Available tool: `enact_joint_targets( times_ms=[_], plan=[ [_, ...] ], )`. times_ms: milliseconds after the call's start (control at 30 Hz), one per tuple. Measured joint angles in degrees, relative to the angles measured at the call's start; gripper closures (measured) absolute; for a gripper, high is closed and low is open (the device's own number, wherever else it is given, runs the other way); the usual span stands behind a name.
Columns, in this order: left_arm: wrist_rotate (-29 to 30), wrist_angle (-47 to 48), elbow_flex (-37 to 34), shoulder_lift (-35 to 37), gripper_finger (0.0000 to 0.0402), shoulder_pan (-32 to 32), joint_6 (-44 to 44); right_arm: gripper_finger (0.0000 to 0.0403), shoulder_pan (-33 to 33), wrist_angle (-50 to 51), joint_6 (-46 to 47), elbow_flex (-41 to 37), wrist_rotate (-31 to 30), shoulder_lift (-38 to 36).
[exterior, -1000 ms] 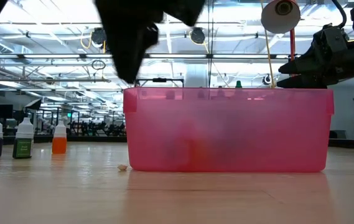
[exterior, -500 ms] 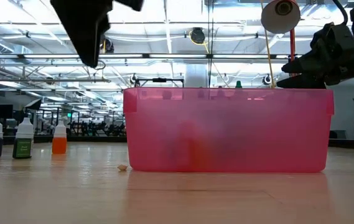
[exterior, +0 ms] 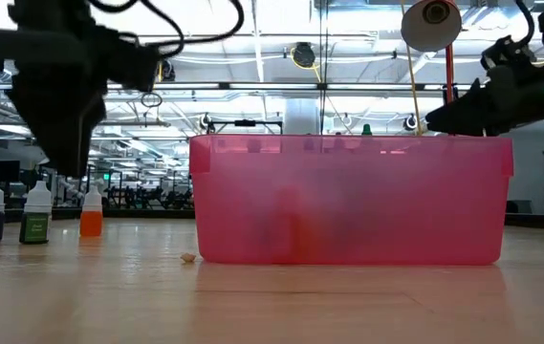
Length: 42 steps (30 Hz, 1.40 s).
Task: Pick & Place food coloring
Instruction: Put the small orange food coloring bottle into the red bin
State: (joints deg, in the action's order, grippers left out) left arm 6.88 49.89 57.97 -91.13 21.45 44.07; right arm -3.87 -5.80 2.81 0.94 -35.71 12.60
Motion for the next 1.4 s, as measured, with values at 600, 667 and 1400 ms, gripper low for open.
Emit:
enact_joint_targets(
  times_ms=[600, 667, 1400],
  plan=[
    [6.3, -1.7, -1.9, 0.0, 0.0192, 0.0, -6.3, 0.0124, 0.0, 0.3, 1.4, -0.1, -1.6, 0.0],
    [6.9, -1.4, -1.9, 0.0, 0.0192, -0.1, -6.3, 0.0124, 0.0, 0.3, 2.0, -0.1, -1.6, 0.0],
    [3.6, -3.2, -1.9, 0.0, 0.0192, 1.2, -2.3, 0.0124, 0.0, 0.9, 2.5, -0.1, -1.5, 0.0]
  ],
)
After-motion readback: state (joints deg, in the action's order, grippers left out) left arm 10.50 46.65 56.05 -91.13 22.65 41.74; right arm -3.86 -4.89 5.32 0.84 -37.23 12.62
